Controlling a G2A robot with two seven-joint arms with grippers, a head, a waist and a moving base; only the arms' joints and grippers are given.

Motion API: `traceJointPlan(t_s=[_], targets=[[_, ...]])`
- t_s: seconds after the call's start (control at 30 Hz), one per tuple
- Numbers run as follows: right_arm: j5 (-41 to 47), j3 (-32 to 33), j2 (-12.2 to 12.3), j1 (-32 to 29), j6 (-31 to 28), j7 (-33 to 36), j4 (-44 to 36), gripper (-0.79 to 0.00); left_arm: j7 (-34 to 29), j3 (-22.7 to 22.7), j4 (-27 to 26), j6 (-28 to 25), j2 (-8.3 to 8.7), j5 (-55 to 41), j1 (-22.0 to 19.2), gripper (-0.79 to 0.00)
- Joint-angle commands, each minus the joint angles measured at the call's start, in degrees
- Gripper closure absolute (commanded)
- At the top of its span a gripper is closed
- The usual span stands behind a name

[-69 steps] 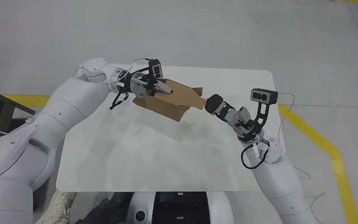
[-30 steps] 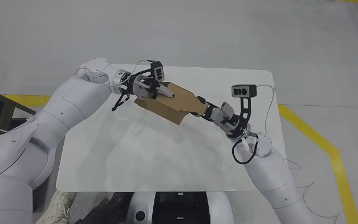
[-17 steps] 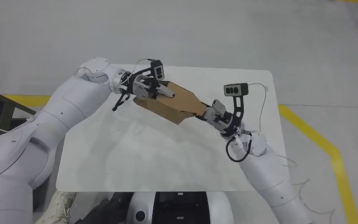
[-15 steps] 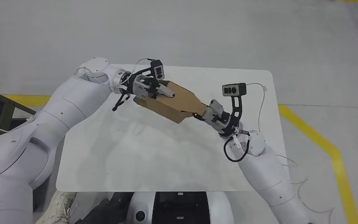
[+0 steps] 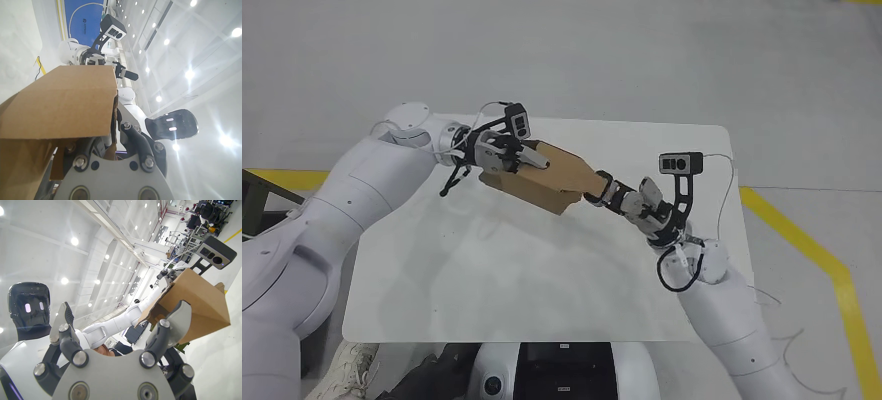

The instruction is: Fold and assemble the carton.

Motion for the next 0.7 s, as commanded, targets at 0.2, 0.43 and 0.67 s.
traceJointPlan(t_s=[0.2,0.43,0.67], targets=[[4.0,1.0,0.3,-0.7,3.0,4.4,-1.5,-0.785,0.0,-0.6,0.2,-0.2,0.08,0.4,0.3,0.0],[3.1,-1.2,-0.2,1.0,4.0,3.4,-0.3,-0.785,0.0,-0.9,-0.2,-0.4,0.01,0.8,0.5,0.0],[0.9,-2.9,-0.8,2.2,3.7,1.1,0.6,-0.785,0.0,-1.1,-1.0,-0.2,0.07,1.2,0.7,0.0]])
